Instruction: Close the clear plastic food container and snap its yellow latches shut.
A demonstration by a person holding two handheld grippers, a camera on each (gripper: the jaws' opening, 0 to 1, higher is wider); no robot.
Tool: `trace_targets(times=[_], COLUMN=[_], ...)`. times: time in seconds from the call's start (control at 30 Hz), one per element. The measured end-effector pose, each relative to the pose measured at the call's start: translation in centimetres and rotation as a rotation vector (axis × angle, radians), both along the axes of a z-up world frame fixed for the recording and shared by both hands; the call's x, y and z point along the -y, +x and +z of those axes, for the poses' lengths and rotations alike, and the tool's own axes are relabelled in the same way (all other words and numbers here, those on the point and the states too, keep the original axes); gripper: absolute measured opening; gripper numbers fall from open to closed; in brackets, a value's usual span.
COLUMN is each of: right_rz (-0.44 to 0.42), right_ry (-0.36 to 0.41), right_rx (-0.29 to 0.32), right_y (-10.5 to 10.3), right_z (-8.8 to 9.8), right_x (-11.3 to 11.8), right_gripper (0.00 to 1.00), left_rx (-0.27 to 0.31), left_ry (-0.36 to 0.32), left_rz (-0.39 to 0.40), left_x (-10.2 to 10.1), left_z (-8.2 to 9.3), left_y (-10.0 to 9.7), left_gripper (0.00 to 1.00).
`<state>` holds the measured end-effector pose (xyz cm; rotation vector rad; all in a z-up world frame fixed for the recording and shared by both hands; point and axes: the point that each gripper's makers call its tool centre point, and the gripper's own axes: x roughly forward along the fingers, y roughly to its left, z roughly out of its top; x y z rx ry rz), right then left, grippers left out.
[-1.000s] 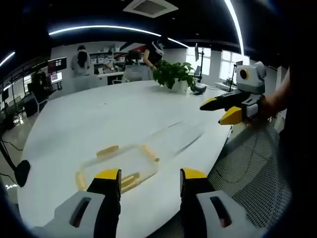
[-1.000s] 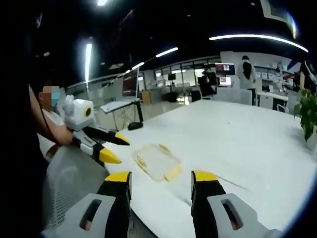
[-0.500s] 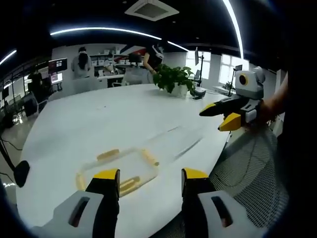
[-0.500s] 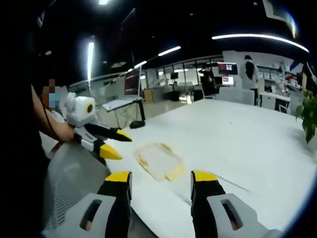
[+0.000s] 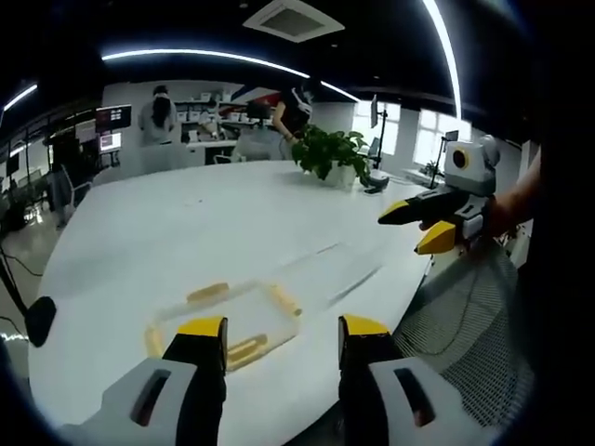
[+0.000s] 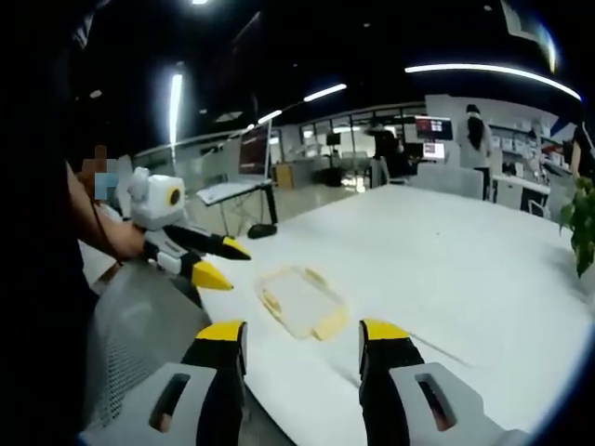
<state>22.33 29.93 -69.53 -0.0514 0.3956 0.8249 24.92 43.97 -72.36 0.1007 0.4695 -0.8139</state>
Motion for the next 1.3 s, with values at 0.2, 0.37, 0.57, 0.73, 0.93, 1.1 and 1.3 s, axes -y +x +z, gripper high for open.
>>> trace_targets(times=[0.2,0.37,0.57,0.73,0.93,1.1,1.3], right_rz=[0.008,0.009,0.015,0.010,0.000,-0.004,-0.006], right_ry=[-0.009,0.005,0.012,0.009,0.010,0.003,-0.003], right_rx=[0.016,0.021,0.018,0.016,0.016,0.019,0.020], right_y=[0.8,1.5,1.8,1.9,2.2,2.5,3.0], right_z=[0.4,0.8,0.8,0.7,0.7,0.6,0.5], right_x=[-0.4,-1.0,-1.7,-1.9,-2.0,-2.3,-2.9], right_gripper=[0.49,0.50,0.50,0.49,0.49,0.49,0.49], left_rx=[-0.004,-0.018,-0.007,-0.007,-0.014,-0.022,-0.036], left_ry=[0.000,-0.001,0.010,-0.005,0.023,0.029,0.039], left_rz=[-0.002,0.004,-0.032,-0.041,-0.072,-0.088,-0.112], left_x=[-0.1,-0.3,0.0,0.3,0.0,-0.4,-0.5], left_z=[0.1,0.1,0.7,1.1,0.7,0.5,0.2], left_y=[0.0,0.2,1.1,2.0,2.2,2.1,2.0], left_gripper=[0.45,0.45,0.45,0.44,0.43,0.42,0.42])
